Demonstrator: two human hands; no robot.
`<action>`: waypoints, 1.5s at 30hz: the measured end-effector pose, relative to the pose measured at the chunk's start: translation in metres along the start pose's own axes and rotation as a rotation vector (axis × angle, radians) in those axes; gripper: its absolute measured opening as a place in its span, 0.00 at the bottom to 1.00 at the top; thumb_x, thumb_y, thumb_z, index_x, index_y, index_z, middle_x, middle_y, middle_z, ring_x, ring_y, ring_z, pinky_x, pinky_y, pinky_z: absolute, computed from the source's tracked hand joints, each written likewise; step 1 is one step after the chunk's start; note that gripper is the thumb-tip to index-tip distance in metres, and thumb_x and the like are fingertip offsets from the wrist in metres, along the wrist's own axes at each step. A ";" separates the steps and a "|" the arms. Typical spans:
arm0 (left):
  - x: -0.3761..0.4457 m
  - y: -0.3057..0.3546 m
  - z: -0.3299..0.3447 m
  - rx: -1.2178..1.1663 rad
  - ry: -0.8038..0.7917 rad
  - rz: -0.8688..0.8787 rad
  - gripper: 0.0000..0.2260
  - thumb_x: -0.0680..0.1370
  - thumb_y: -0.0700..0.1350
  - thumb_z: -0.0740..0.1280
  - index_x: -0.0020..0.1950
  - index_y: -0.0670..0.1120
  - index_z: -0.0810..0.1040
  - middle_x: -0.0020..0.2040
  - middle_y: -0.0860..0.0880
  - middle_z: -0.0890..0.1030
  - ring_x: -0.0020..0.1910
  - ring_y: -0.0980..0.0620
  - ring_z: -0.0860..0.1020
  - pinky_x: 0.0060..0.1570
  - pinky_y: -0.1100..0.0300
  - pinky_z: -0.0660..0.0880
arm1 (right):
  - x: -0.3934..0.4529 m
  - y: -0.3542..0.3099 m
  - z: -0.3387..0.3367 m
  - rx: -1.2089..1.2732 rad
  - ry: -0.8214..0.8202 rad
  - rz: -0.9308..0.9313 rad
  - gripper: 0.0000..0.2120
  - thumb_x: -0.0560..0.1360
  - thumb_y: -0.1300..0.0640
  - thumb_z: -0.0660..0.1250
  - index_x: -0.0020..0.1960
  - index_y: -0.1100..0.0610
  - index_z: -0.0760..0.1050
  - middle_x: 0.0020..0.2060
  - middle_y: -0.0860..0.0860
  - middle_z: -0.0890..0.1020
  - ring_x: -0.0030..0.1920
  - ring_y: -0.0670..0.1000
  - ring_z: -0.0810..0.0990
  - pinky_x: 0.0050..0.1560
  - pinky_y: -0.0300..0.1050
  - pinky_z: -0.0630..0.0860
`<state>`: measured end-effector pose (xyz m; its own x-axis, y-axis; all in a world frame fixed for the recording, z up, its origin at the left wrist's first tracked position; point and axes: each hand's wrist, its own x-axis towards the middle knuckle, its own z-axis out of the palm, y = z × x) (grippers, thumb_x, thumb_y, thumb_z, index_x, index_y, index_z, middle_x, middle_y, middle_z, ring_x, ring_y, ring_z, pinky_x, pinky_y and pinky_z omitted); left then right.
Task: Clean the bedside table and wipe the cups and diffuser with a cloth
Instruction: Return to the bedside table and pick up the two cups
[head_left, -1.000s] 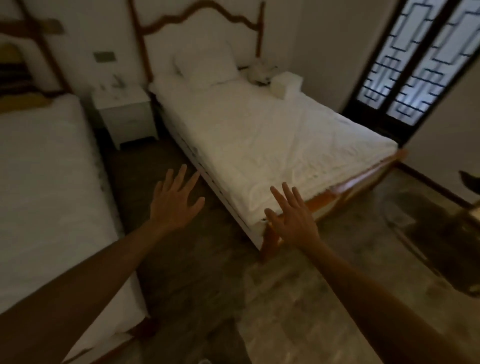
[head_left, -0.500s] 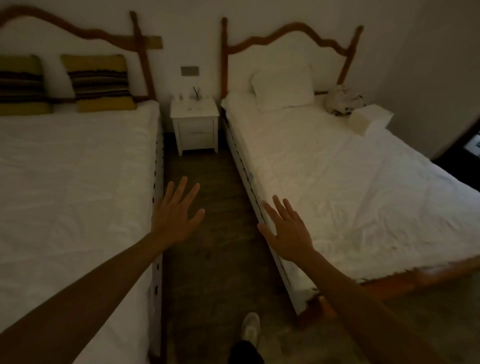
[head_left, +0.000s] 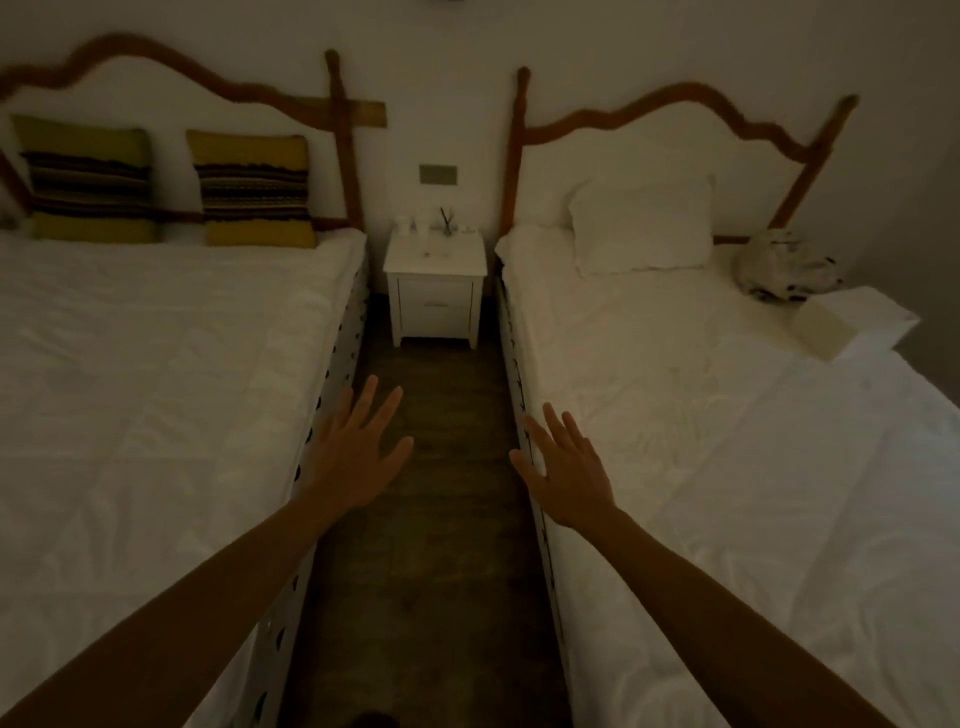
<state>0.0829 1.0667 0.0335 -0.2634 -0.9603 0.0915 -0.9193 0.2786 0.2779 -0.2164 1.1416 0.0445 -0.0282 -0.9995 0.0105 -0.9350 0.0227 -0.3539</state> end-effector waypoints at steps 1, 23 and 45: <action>0.015 -0.002 0.003 -0.007 -0.002 -0.015 0.33 0.75 0.73 0.44 0.75 0.69 0.33 0.79 0.54 0.37 0.80 0.42 0.42 0.76 0.36 0.50 | 0.020 0.004 0.000 -0.003 -0.007 -0.011 0.35 0.76 0.28 0.42 0.80 0.39 0.47 0.81 0.47 0.47 0.81 0.53 0.44 0.78 0.59 0.51; 0.449 -0.147 0.026 -0.169 -0.096 -0.189 0.34 0.80 0.65 0.55 0.74 0.68 0.32 0.81 0.53 0.36 0.80 0.43 0.42 0.77 0.43 0.50 | 0.523 -0.004 0.019 -0.054 -0.119 -0.213 0.34 0.81 0.44 0.58 0.79 0.41 0.42 0.81 0.51 0.47 0.81 0.55 0.49 0.78 0.57 0.56; 0.862 -0.311 0.054 -0.262 -0.127 -0.326 0.37 0.81 0.54 0.62 0.81 0.57 0.39 0.81 0.53 0.36 0.81 0.45 0.44 0.75 0.46 0.60 | 1.007 -0.030 0.086 0.063 -0.388 -0.193 0.37 0.81 0.56 0.62 0.81 0.43 0.44 0.81 0.47 0.43 0.60 0.52 0.78 0.44 0.40 0.80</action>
<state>0.1261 0.1512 -0.0253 -0.0208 -0.9877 -0.1552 -0.8594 -0.0616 0.5075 -0.1862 0.1325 -0.0141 0.2912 -0.9189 -0.2660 -0.8863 -0.1545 -0.4366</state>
